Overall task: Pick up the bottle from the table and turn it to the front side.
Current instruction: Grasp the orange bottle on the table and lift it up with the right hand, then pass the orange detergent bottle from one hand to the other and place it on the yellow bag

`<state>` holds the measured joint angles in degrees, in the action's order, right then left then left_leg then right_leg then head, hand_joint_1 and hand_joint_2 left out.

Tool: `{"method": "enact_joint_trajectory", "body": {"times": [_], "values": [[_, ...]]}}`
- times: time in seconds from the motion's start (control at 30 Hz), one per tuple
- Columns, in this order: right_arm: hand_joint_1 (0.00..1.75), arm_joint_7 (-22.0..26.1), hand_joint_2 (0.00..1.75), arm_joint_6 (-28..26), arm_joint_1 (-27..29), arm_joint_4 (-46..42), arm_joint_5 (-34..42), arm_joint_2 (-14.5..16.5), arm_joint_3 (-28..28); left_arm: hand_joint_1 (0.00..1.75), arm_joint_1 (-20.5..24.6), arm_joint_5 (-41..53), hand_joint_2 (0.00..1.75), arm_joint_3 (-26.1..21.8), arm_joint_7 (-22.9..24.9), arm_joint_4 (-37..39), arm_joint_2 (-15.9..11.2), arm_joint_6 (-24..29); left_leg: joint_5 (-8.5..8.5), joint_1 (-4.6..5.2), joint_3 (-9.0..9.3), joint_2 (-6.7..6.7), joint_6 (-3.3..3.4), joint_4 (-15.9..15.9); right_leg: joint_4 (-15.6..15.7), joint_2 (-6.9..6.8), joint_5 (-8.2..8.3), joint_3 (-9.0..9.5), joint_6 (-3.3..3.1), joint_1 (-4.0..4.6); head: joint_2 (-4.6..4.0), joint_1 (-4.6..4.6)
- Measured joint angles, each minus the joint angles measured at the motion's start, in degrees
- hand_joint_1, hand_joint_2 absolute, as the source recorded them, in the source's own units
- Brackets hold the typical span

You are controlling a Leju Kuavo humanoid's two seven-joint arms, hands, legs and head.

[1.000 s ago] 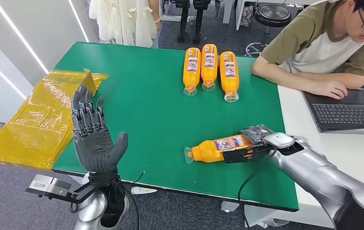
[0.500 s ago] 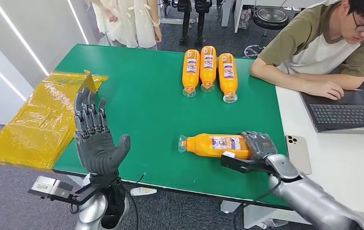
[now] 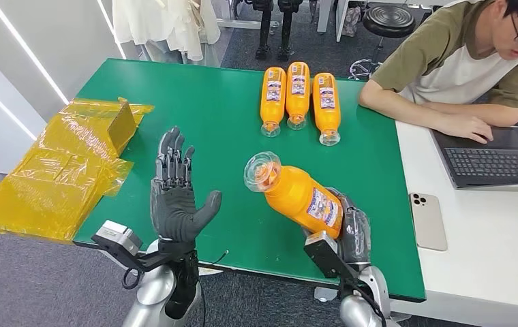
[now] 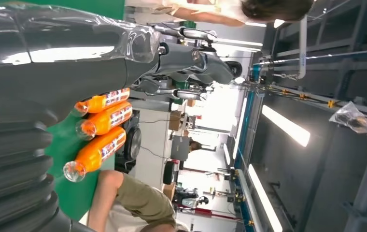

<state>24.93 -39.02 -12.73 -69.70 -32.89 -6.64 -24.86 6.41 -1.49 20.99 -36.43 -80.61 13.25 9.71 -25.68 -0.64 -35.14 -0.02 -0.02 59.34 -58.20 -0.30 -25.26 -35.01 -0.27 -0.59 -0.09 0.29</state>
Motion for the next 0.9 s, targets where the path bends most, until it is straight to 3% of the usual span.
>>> {"method": "enact_joint_trajectory", "body": {"times": [0.2, 0.37, 0.9], "values": [[1.75, 2.8, 1.75, -0.1, 5.4, -5.4, -1.6, 3.1, 2.1, 0.00, 1.7, 3.1, 1.75, 4.8, 3.4, 3.7, 0.0, -5.2, -0.02, 0.00, -0.06, 0.03, 0.01, 0.0, 0.0, 0.02, -0.03, -0.07, 0.01, 0.00, 0.00, 0.01], [1.75, 0.3, 1.75, 0.4, 7.7, -7.0, -4.6, 4.7, 2.0, 0.00, 3.4, 1.3, 1.75, 8.9, 3.4, 8.1, 0.1, -8.3, -0.03, 0.00, -0.06, 0.10, -0.01, 0.0, 0.0, 0.13, -0.02, -0.11, 0.00, 0.00, 0.00, -0.01], [1.75, -7.1, 1.75, 9.1, 7.5, -5.8, -13.8, 5.5, -0.3, 0.00, 3.8, 2.3, 1.75, 9.6, 2.8, 10.1, 0.2, -10.2, -0.03, 0.00, -0.07, 0.12, -0.02, 0.0, 0.0, 0.19, -0.02, -0.14, -0.01, 0.00, 0.00, 0.00]]}}
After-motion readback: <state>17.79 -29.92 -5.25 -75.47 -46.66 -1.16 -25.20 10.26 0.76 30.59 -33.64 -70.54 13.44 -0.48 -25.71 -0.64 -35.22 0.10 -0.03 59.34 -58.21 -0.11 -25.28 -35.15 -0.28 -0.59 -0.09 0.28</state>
